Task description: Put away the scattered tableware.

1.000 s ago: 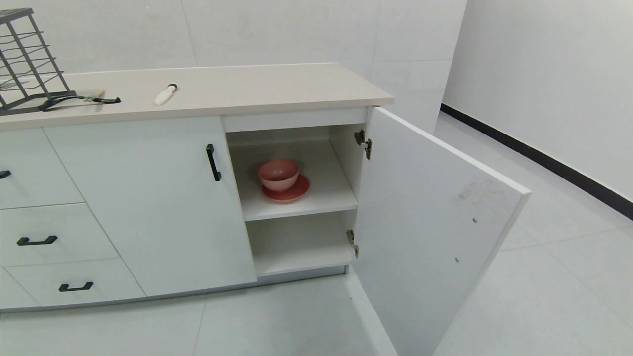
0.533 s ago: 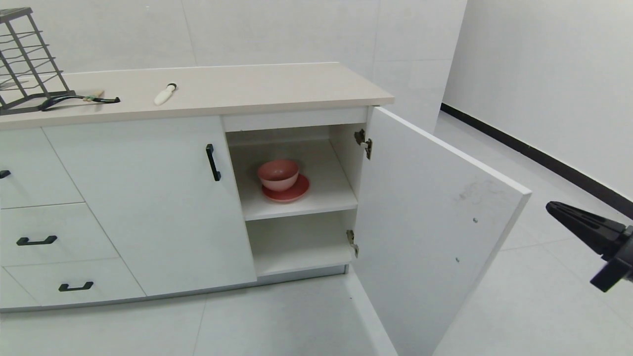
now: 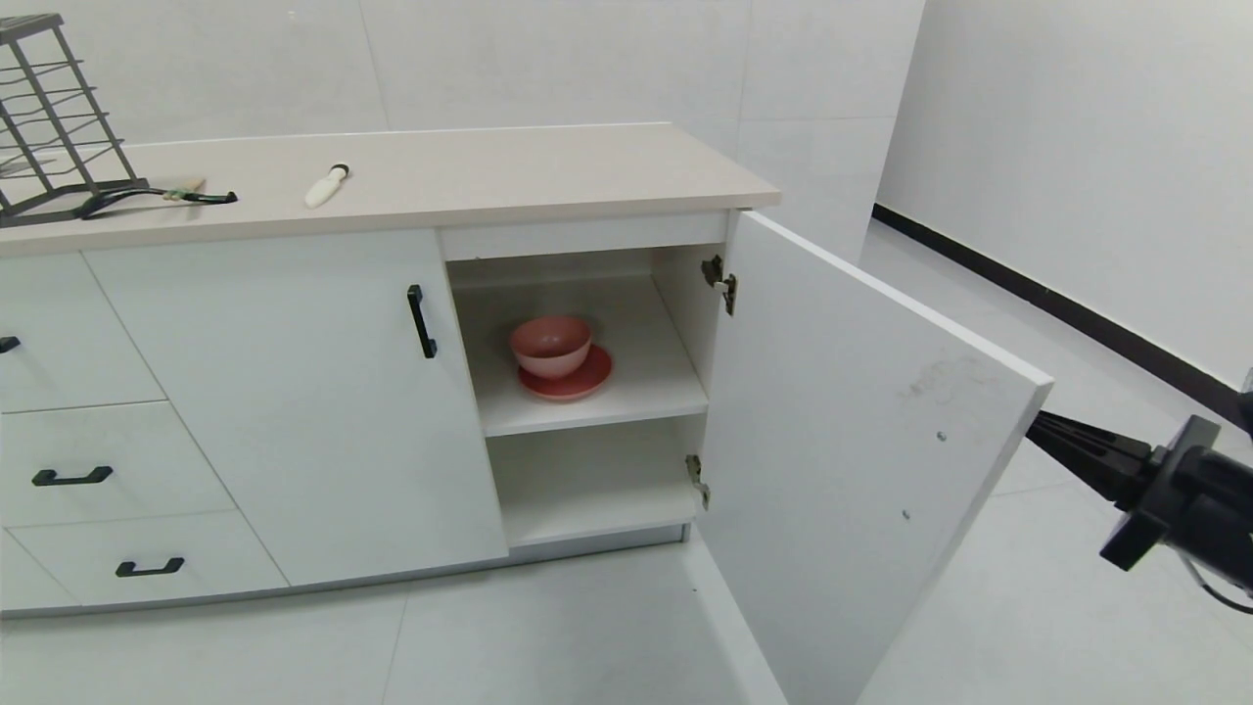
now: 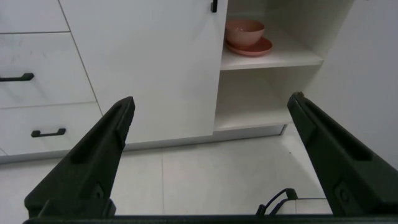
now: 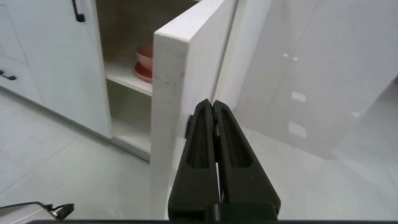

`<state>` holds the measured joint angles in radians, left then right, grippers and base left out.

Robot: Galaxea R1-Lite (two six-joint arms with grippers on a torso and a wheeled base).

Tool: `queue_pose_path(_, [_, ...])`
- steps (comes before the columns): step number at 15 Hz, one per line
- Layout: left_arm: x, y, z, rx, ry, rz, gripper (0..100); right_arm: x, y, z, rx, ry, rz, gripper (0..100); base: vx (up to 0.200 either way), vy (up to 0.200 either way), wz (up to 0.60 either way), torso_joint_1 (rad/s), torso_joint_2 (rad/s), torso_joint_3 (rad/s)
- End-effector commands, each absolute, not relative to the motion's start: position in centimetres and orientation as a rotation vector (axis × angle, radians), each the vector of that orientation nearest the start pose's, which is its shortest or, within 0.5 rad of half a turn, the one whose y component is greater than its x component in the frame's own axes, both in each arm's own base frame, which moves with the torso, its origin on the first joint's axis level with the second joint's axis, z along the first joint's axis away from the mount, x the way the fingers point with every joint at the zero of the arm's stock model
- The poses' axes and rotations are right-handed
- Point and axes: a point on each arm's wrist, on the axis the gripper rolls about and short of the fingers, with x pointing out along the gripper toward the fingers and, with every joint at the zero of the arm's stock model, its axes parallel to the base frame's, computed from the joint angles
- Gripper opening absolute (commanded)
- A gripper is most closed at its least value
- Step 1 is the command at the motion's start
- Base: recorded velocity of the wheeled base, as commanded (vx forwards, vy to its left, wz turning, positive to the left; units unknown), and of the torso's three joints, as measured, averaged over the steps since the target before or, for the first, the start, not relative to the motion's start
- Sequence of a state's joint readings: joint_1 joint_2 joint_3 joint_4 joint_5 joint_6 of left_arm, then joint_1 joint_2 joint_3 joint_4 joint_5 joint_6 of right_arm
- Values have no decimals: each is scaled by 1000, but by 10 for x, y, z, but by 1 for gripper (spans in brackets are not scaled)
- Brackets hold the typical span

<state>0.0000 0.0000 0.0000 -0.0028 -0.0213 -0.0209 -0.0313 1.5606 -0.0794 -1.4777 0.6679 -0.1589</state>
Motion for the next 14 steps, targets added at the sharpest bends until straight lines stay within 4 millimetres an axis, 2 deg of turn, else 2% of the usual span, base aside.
queue_pose_path(1, [-23, 0, 76, -21, -3, -22, 100, 187, 22, 129, -152, -41, 722, 0, 0, 0, 0, 0, 0, 0])
queue_pose_path(6, [-23, 0, 76, -21, -3, -22, 100, 187, 41, 127, -162, -43, 824, 0, 0, 0, 0, 0, 0, 0])
queue_pose_path(9, [-23, 0, 76, -21, -3, -22, 100, 196, 50, 132, -167, -73, 859, 0, 0, 0, 0, 0, 0, 0])
queue_pose_path(14, [-23, 0, 76, -21, -3, -22, 100, 207, 85, 136, -164, -110, 999, 0, 0, 0, 0, 0, 0, 0])
